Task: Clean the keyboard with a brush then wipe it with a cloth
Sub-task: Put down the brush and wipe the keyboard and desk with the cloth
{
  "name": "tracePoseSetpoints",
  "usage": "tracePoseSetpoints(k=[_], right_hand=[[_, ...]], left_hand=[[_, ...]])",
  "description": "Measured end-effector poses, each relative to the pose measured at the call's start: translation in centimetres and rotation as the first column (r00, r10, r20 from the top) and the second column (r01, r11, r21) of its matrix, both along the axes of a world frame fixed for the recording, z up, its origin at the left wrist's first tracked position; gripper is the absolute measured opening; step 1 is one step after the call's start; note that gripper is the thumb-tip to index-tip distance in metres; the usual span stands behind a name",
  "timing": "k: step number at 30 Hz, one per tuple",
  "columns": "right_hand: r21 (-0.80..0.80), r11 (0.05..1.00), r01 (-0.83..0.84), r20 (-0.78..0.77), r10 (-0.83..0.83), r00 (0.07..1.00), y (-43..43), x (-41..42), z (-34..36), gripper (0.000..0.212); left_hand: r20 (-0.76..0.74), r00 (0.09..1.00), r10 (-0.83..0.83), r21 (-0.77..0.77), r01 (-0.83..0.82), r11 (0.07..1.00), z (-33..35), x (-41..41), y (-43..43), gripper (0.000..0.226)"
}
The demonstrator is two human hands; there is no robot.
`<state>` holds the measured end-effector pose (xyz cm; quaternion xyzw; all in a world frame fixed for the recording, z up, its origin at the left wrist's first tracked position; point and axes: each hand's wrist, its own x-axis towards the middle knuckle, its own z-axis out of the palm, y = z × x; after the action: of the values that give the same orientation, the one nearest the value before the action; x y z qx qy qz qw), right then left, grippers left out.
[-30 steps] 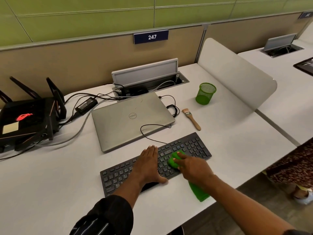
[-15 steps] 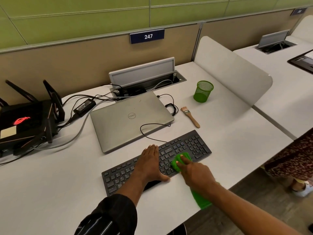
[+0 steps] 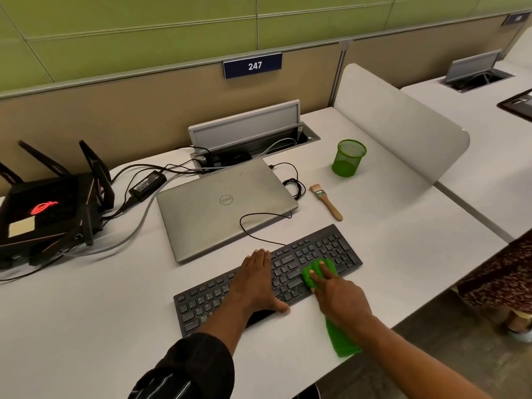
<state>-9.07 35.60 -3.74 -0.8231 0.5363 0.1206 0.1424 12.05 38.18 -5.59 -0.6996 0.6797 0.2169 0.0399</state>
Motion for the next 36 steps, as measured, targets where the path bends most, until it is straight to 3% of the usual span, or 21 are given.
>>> tracePoseSetpoints(k=[4,10,14,16,22,29,33,36], right_hand=[[-0.005,0.988,-0.154,0.013,0.154,0.988,0.7,0.6,-0.4,0.049],[-0.06,0.998,0.032,0.008,-0.031,0.999,-5.0,-2.2,1.4,0.044],[0.014,0.971,-0.239,0.053,0.238,0.97,-2.1,-0.1,0.4,0.047],[-0.01,0.96,-0.281,0.041,0.281,0.959,-2.7,-0.6,0.3,0.048],[-0.055,0.997,-0.045,0.048,0.048,0.998,-6.1,-1.5,1.2,0.043],[0.045,0.916,-0.398,0.03,0.397,0.917,-2.7,-1.7,1.0,0.044],[0.003,0.981,-0.195,-0.081,0.194,0.978,-5.3,-5.2,1.5,0.042],[0.031,0.974,-0.224,-0.106,0.226,0.968,-3.6,-4.3,1.9,0.046]], left_hand=[[0.019,1.0,0.007,-0.015,-0.007,1.0,0.2,-0.8,-0.7,0.149],[0.037,0.999,-0.029,-0.08,0.031,0.996,0.2,-3.0,-1.6,0.141],[0.03,0.998,-0.048,-0.102,0.051,0.994,0.2,-4.0,-2.7,0.132],[0.025,0.998,-0.06,-0.106,0.063,0.992,0.2,-4.4,-3.1,0.13],[0.048,0.998,-0.046,-0.076,0.05,0.996,0.0,-4.7,-3.3,0.135],[0.04,0.998,-0.056,-0.076,0.059,0.995,-0.1,-4.8,-3.0,0.135],[0.023,0.999,-0.037,-0.081,0.039,0.996,0.1,-4.7,-3.2,0.136],[0.031,0.999,-0.033,-0.078,0.035,0.996,0.5,-5.3,-4.0,0.138]])
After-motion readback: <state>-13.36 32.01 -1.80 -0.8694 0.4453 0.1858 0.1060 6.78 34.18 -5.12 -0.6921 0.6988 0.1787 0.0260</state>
